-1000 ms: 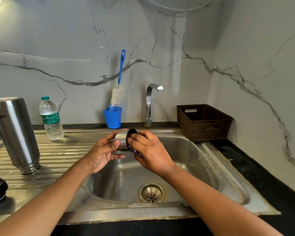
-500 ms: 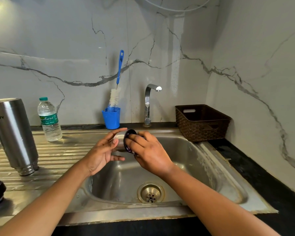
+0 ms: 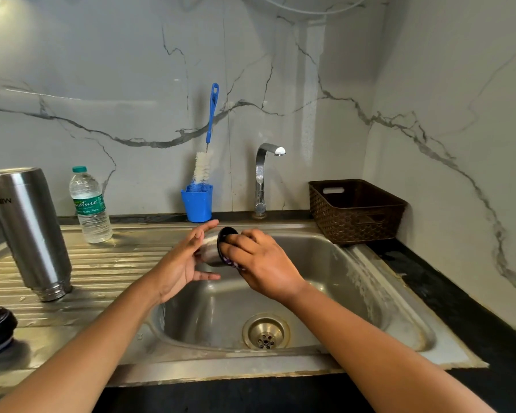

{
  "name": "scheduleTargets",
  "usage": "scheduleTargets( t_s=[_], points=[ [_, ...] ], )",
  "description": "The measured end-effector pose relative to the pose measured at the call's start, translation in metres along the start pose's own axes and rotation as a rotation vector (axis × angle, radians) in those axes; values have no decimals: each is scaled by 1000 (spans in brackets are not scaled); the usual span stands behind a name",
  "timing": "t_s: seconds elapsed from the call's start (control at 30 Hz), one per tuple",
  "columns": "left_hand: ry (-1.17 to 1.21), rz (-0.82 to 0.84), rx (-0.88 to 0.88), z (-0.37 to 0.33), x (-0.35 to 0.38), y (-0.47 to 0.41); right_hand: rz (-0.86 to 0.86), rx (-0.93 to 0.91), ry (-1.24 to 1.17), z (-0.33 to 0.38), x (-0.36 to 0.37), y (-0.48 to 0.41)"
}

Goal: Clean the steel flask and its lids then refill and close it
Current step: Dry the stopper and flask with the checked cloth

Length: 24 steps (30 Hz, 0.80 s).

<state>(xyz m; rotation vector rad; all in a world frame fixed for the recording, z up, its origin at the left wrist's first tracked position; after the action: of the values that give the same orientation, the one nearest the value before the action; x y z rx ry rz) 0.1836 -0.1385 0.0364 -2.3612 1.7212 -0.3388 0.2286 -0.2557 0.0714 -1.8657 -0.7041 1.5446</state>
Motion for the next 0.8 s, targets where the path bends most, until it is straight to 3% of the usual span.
scheduleTargets(
  t_s=[0.13, 0.33, 0.53, 0.6, 0.7, 0.8],
  points=[
    [73, 17, 77, -8, 4, -1, -31, 68, -48, -3, -4, 0],
    [-140, -10, -118, 5, 4, -2, -87, -271, 259, 17, -10, 9],
    [17, 23, 60, -3, 5, 0, -77, 29, 29, 0, -8, -4],
    [29, 12, 95, -6, 7, -1, -86, 51, -4, -1, -10, -3],
    [-30, 21, 62, -9, 8, -2, -125, -64, 76, 5, -15, 2],
    [-142, 47, -87, -1, 6, -1, -141, -247, 264, 14, -14, 9]
  ],
)
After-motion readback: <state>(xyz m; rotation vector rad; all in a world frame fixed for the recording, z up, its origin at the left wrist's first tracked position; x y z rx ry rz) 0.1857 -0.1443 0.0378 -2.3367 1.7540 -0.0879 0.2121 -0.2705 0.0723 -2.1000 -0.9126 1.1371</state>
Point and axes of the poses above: each hand's wrist, its own y-axis away from the middle knuckle, its own x-axis out of the palm, z = x × y, the point moved 8 cm from there along -y, towards the middle knuckle, and after that the axes turned 8 degrees about x, right-handed, at the moved point
